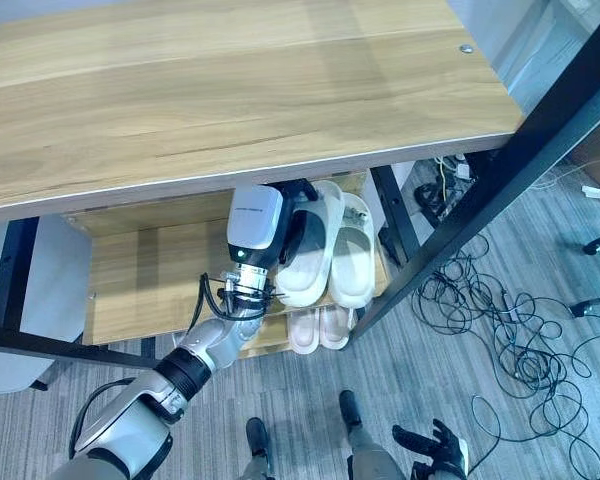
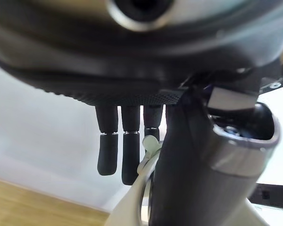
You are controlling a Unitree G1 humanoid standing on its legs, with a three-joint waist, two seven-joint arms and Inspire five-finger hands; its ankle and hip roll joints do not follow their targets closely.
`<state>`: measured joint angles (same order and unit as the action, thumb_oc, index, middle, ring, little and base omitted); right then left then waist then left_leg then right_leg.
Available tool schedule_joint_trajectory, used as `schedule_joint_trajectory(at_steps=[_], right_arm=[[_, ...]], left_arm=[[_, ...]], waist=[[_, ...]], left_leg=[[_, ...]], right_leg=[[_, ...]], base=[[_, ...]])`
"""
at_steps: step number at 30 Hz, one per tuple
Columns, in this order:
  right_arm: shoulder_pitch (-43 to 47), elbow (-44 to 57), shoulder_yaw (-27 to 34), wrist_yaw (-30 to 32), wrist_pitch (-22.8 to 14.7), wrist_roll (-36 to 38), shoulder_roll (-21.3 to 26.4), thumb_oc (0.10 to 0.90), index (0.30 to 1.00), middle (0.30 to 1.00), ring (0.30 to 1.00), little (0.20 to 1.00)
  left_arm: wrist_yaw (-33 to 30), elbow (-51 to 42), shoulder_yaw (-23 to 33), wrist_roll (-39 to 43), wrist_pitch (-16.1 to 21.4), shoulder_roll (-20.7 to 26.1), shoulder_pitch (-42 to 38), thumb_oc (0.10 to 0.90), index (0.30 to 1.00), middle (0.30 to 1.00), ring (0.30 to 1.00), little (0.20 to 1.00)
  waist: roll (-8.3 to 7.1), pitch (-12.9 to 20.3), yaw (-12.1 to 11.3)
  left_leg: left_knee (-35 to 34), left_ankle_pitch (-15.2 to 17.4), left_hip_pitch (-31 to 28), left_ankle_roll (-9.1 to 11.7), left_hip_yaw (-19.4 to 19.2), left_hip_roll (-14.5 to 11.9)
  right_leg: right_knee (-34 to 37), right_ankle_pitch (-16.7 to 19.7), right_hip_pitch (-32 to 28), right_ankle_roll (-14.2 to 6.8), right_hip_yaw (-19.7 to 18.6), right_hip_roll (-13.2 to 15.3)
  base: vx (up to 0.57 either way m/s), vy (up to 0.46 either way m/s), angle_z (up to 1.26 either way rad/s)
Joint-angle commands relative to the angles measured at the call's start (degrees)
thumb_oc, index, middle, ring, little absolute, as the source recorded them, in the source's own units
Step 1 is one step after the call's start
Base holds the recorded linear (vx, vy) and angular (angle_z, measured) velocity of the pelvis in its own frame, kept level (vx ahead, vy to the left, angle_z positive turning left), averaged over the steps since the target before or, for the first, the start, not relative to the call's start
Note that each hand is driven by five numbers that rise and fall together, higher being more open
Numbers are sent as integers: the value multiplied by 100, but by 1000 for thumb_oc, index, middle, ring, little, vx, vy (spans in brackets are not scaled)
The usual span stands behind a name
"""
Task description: Arrange the slippers neatly on the shoe rack.
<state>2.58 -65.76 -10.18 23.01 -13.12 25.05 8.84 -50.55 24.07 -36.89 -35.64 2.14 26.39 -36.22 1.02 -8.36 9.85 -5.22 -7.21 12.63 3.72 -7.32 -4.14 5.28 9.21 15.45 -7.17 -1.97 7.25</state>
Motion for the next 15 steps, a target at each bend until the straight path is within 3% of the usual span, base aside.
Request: schedule_joint_trajectory(at_steps=[1,8,15], right_arm=[[-33,107,-11,208,-65,-37,-159,800,900,900,900,900],[-39,124,4,229,-40,-52,-195,800,900,900,900,900],[41,143,23,252,-40,-22,-154,800,900,900,900,900]], left_arm=[[-580,-481,660,-204,157,263,-670,400,300,300,300,300],[-601,-699,970,-235,110,482,-417,400,300,300,300,300],[-496,-681,822,-270,202,411,-391,400,300,300,300,300]], waist=[[-86,-162,-158],[-111,-215,-235],[-148,-282,-251]], left_leg=[[22,689,-217,-68,78,64],[22,689,-210,-75,117,86],[22,684,-193,-85,129,92]], right_leg=[[-50,-481,-369,-396,201,170],[-41,-474,-373,-390,267,178],[-63,-483,-365,-384,298,184]], base=[[0,0,0],[-1,2,0],[-2,5,2]])
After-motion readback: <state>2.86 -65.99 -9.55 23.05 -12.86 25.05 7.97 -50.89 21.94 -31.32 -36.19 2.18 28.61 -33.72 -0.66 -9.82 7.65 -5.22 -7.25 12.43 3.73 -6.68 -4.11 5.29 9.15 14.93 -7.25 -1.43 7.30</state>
